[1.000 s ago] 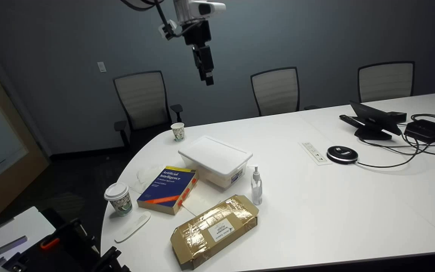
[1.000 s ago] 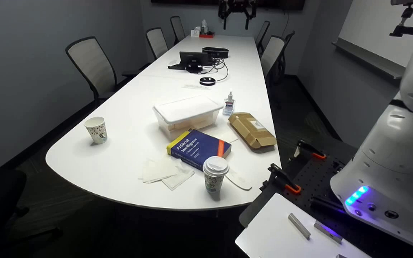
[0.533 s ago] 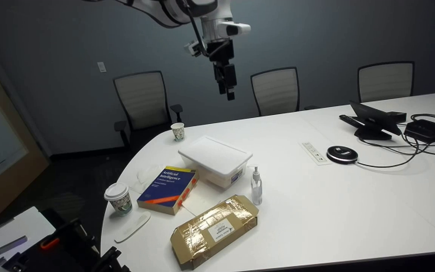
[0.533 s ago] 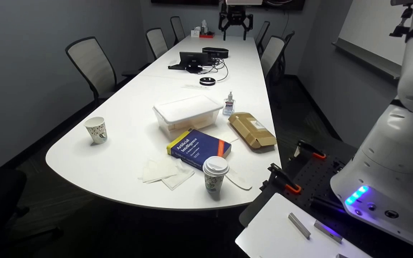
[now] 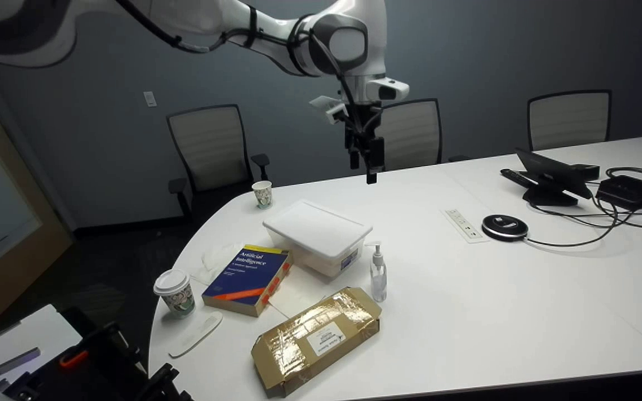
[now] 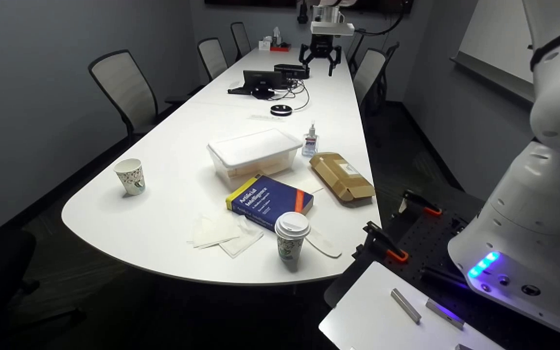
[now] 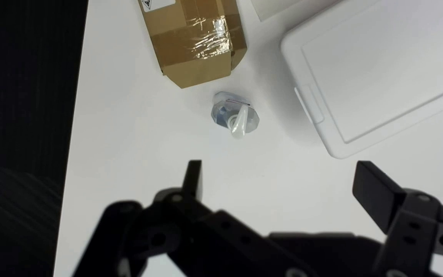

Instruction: Move the bottle to the left and use the cloth to wipe the table

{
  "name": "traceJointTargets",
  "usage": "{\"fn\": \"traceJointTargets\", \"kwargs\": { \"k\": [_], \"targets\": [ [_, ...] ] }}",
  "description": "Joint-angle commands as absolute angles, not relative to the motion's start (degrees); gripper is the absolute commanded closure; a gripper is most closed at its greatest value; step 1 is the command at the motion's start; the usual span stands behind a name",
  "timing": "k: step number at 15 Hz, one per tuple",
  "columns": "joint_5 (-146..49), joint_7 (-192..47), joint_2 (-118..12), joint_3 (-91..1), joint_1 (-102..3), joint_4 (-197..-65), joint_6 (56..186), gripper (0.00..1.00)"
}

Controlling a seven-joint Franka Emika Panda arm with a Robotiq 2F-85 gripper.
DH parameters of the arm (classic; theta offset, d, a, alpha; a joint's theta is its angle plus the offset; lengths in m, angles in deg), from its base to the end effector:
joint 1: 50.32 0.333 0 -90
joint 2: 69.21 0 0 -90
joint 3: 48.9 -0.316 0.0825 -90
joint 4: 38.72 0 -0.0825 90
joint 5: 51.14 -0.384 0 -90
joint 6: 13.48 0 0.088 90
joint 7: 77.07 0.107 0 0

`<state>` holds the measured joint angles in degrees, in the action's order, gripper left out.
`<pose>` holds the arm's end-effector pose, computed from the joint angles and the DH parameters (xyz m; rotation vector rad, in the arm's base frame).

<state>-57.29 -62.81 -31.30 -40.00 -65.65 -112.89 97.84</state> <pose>0.6813 -0.2698 0.3594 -2.9575 1.0446 0.0081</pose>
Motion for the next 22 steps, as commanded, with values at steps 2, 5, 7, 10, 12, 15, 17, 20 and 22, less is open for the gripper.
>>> {"fn": "traceJointTargets", "kwargs": {
  "k": [2,5,7,10,12,15,17,20,22],
  "targets": [
    [-60.3,-64.8,-22.9,-40.8,-68.1,-104.9,96.8,0.00],
    [-61.1,-63.8,-18.9,-41.0,-68.5,-102.5,97.8,0.00],
    [-61.6,-61.4,-16.2,-40.8,-68.2,-100.9,99.0,0.00],
    [-61.4,-59.9,-12.6,-40.6,-67.9,-98.7,100.5,0.00],
    [-61.2,-59.3,-10.4,-40.5,-68.0,-97.0,101.0,0.00],
    [-61.0,-59.6,-7.7,-40.6,-68.3,-94.4,100.8,0.00],
    [-60.9,-59.7,-6.2,-40.7,-68.5,-92.5,100.1,0.00],
    [-60.9,-59.6,-4.4,-40.4,-68.9,-90.4,99.8,0.00],
    [-61.0,-59.6,-3.3,-40.4,-69.2,-89.2,99.6,0.00]
  ]
}}
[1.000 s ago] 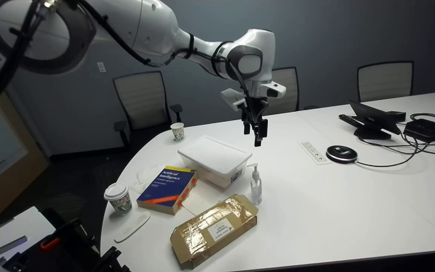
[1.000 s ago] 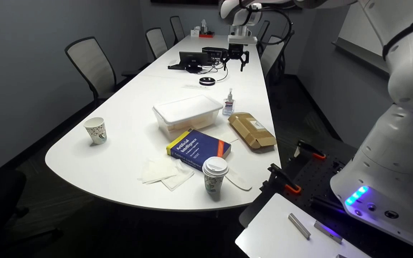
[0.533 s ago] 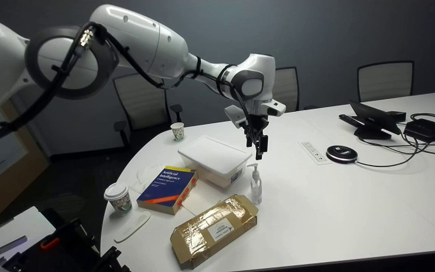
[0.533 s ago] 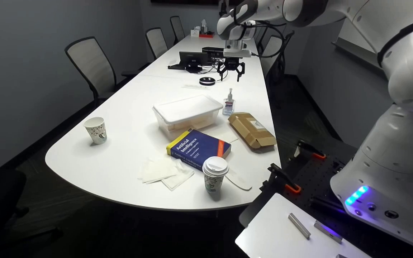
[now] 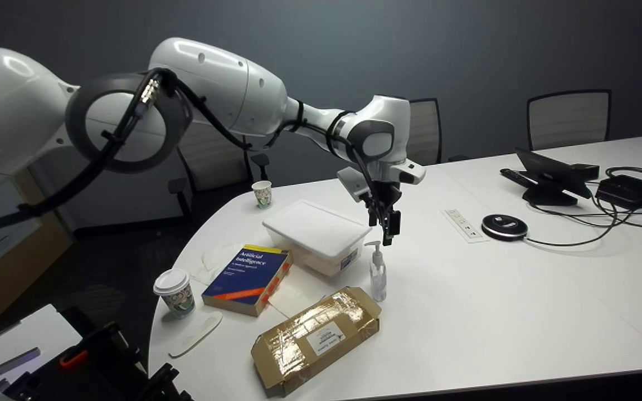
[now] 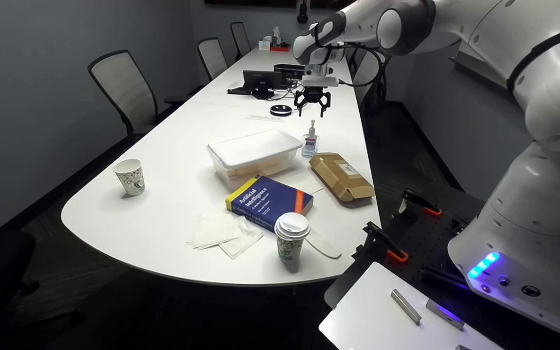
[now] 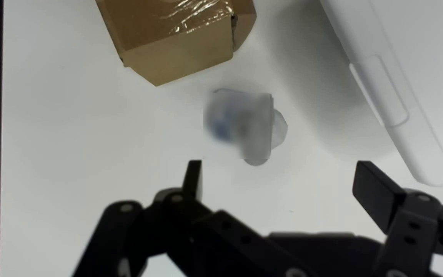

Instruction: Move the bottle to the left and use the cloth to wipe the table

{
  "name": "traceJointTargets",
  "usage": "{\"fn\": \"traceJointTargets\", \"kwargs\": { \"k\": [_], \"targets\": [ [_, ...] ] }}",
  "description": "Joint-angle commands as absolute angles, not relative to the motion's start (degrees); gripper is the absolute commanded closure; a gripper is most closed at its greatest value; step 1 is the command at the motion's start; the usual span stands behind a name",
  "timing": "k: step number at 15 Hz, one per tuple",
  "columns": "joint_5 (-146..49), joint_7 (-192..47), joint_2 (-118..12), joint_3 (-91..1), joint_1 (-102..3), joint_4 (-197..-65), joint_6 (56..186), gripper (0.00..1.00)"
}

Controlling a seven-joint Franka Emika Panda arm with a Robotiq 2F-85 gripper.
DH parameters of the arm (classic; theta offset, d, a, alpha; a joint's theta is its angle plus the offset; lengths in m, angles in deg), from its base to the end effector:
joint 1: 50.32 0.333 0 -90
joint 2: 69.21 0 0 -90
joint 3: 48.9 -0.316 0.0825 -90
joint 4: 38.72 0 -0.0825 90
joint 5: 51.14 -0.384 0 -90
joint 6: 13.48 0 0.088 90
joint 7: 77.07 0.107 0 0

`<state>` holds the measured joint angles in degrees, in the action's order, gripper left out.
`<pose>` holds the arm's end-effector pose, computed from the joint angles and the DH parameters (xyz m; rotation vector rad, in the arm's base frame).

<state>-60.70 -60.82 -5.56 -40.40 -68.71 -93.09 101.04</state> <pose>0.7185 -0.3035 0.1837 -2.9052 1.1400 0.0789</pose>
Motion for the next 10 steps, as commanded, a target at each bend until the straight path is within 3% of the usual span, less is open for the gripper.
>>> {"fn": "traceJointTargets", "kwargs": {
  "k": [1,10],
  "targets": [
    [-61.0,-59.8,-2.9,-40.4,-69.3,-88.8,99.4,0.00],
    [-61.4,-59.9,-0.8,-41.0,-70.0,-87.3,97.9,0.00]
  ]
}}
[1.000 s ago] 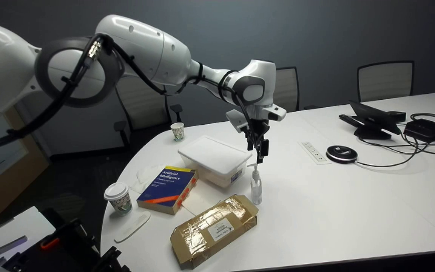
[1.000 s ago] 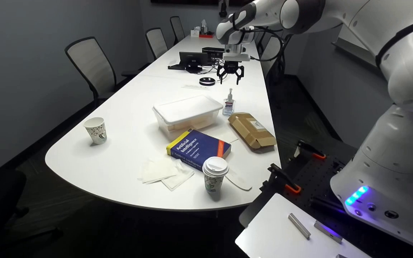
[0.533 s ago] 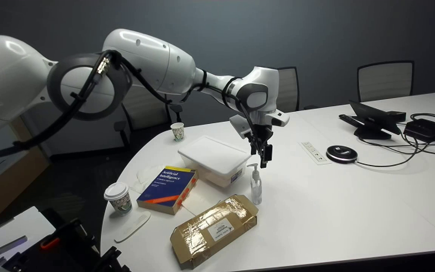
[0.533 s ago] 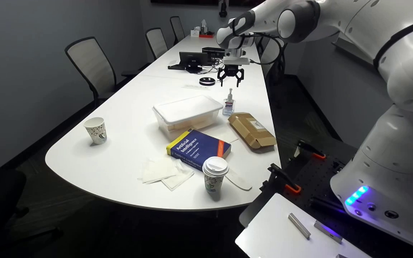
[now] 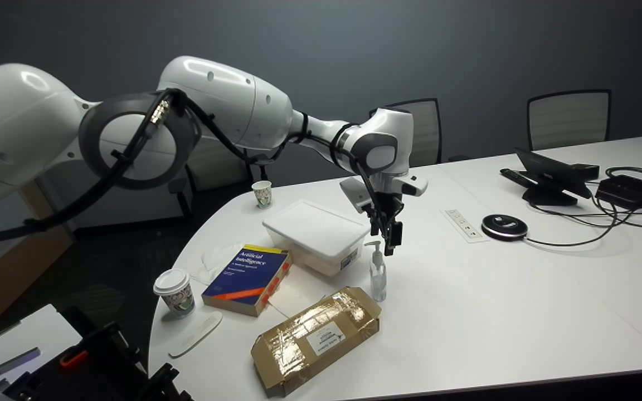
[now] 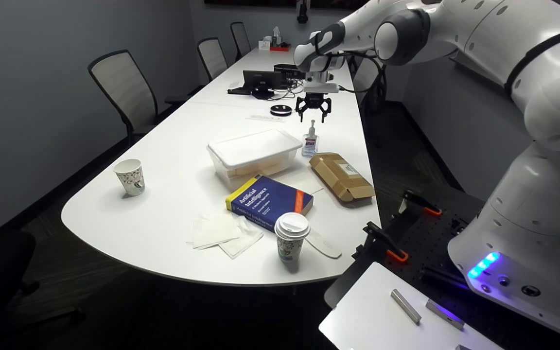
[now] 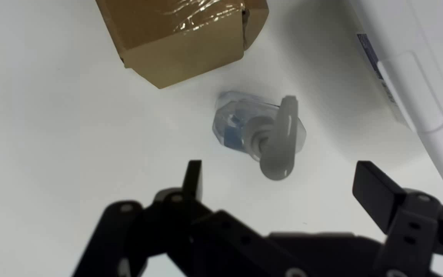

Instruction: Move the bottle to the left and use the cloth to wipe the table

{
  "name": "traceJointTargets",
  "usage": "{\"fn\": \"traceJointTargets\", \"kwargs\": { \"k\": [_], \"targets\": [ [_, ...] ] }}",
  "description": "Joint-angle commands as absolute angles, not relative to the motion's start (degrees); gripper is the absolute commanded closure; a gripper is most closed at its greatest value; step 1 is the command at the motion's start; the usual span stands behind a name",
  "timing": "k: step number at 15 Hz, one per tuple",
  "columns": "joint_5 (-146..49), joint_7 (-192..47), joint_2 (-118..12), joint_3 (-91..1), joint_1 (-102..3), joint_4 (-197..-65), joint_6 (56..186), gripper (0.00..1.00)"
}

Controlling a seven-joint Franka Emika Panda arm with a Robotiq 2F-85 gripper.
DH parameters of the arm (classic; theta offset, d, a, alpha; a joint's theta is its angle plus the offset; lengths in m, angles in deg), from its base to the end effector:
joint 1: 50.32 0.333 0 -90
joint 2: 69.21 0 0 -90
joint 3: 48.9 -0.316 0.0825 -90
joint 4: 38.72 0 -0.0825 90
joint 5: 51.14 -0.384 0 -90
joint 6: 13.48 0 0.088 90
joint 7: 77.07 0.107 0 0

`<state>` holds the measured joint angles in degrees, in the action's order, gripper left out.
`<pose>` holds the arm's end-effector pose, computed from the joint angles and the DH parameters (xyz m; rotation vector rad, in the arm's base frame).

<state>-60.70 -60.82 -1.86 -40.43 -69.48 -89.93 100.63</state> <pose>0.7163 -0.3106 0.1580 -2.9035 1.1493 0.1054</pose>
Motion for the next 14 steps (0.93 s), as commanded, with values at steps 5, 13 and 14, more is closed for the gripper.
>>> {"fn": "traceJointTargets", "kwargs": {
  "k": [5,13,14],
  "targets": [
    [-61.5,-59.8,-1.1,-41.0,-70.2,-87.4,96.1,0.00],
    [-61.6,-59.5,-0.7,-41.4,-70.4,-87.2,94.3,0.00],
    [-61.5,-59.5,-0.6,-41.5,-70.3,-87.0,94.2,0.00]
  ]
}}
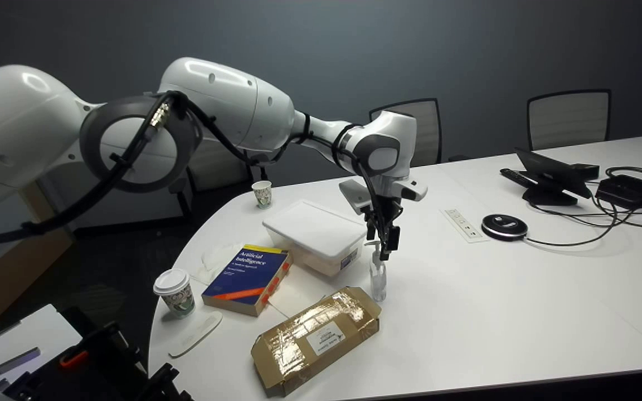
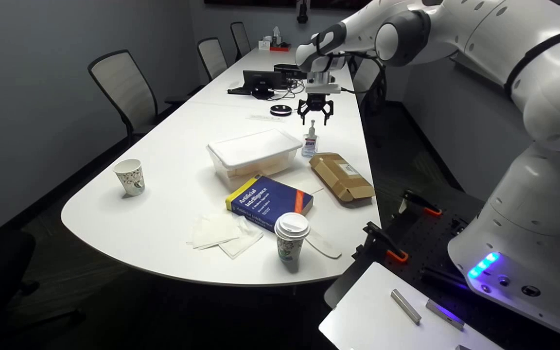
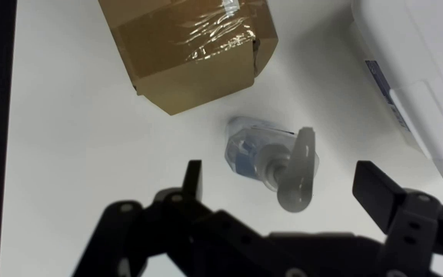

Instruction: Move the bottle to the left and use the cloth to wipe the table

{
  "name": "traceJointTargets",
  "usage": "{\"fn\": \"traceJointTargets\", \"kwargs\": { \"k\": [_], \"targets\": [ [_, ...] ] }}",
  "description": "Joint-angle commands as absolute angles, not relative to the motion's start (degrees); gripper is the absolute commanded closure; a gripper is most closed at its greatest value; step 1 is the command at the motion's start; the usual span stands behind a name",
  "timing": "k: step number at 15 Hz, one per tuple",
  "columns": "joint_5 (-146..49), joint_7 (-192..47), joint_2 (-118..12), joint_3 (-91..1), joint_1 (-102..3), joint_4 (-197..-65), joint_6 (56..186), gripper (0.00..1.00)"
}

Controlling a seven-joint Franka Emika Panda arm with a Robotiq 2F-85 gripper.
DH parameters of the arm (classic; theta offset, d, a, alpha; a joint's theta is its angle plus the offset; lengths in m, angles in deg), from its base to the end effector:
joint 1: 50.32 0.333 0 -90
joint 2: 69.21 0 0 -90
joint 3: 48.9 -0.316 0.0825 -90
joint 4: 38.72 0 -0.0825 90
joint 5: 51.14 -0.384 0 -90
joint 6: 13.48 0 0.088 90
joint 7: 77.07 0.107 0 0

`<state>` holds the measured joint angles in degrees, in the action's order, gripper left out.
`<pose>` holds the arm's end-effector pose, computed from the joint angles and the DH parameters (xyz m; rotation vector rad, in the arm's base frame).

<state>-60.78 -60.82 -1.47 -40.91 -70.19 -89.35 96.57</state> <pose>0.7079 -0.3119 0.1514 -2.8797 1.1524 0.2095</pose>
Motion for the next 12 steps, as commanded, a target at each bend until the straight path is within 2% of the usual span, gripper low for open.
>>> {"fn": "traceJointTargets", "kwargs": {
  "k": [1,3,4,5,6,12],
  "targets": [
    [-61.5,-59.5,-0.5,-41.5,-70.2,-86.8,94.1,0.00],
    [-61.4,-59.4,-0.3,-41.6,-70.0,-86.6,94.0,0.02],
    [-61.4,-59.4,-0.2,-41.7,-70.0,-86.4,94.0,0.26],
    [-61.4,-59.4,-0.2,-41.8,-70.1,-86.3,94.0,0.26],
    [-61.6,-59.5,-0.2,-42.0,-70.3,-86.4,93.8,0.31],
    [-61.5,-59.3,-0.5,-41.9,-70.9,-86.4,92.5,0.79]
  ]
}}
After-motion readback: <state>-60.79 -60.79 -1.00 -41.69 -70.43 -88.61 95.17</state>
